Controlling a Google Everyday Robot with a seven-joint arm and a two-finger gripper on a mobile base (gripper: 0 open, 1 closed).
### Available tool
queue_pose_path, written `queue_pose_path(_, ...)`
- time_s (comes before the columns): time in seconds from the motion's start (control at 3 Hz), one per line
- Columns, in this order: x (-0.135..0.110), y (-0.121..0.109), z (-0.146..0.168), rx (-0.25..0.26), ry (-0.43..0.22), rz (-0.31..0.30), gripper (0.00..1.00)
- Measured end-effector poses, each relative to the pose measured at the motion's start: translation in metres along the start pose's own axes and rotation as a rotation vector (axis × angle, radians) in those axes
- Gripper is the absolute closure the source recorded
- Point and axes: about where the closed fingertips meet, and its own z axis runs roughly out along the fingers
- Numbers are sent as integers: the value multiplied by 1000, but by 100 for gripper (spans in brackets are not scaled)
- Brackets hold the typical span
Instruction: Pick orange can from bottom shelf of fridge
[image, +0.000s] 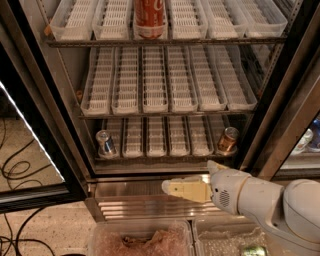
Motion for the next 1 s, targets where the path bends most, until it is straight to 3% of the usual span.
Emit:
queue_pose_path(0.33,0,0,0,0,0,0,0)
queue_pose_path(0.67,1,-6,5,62,-9,-3,0)
queue_pose_path(1.0,27,-2,12,161,-28,67,0)
